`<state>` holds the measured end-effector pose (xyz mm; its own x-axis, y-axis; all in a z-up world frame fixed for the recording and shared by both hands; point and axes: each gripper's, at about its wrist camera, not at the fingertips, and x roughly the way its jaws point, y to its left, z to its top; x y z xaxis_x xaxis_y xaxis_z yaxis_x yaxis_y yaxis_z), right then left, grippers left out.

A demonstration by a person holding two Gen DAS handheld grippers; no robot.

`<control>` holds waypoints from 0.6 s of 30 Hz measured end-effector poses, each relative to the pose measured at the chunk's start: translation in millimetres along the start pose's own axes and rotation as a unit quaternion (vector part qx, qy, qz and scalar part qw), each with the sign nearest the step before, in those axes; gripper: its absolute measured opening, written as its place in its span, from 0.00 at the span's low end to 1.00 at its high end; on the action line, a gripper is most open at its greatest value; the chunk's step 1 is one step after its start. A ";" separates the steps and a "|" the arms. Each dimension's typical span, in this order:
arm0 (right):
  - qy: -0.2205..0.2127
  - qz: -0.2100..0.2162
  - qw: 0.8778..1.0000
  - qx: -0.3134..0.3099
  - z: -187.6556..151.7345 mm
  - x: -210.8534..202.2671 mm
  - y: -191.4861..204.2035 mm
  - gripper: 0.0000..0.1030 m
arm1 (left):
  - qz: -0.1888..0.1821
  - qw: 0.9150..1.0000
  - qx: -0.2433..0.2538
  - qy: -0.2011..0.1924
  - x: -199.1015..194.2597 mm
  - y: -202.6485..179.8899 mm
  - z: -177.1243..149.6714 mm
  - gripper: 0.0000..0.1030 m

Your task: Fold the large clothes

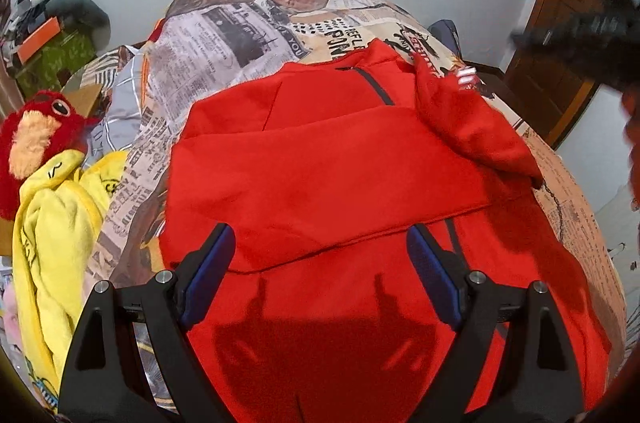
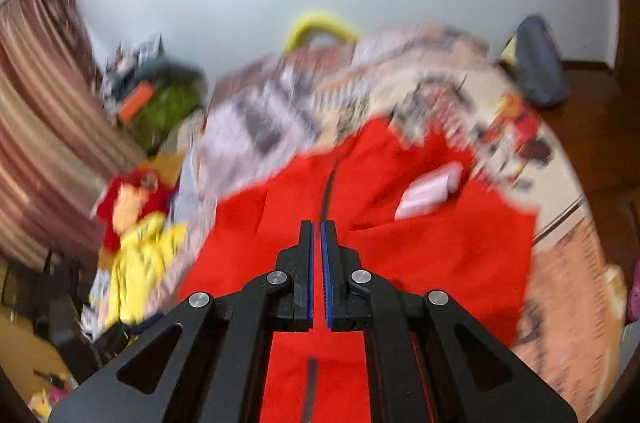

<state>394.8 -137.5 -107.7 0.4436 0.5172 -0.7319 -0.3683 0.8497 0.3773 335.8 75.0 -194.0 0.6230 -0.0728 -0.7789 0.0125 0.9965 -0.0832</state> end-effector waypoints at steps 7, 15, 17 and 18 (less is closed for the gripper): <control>0.095 -0.017 0.995 0.000 -50.5 45.7 -0.3 0.03 | -0.002 1.000 0.004 0.016 0.5 6.4 -9.6 0.85; 0.048 -0.047 0.997 0.035 -52.2 -3.7 -50.4 0.22 | -0.002 0.998 0.056 -0.008 3.8 -33.3 27.7 0.85; 0.035 -0.066 0.997 0.036 -52.1 -15.7 -67.1 0.33 | -0.008 0.998 0.059 -0.013 10.3 -45.3 43.8 0.85; 0.029 -0.076 0.996 0.030 -52.1 -18.7 -70.8 0.34 | -0.012 0.998 0.061 -0.015 17.9 -53.8 56.4 0.85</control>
<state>370.0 -212.6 -150.4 0.4429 0.3761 -0.8139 -0.2498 0.9236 0.2909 390.4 22.5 -168.4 0.6450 -0.0979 -0.7579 0.1220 0.9922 -0.0243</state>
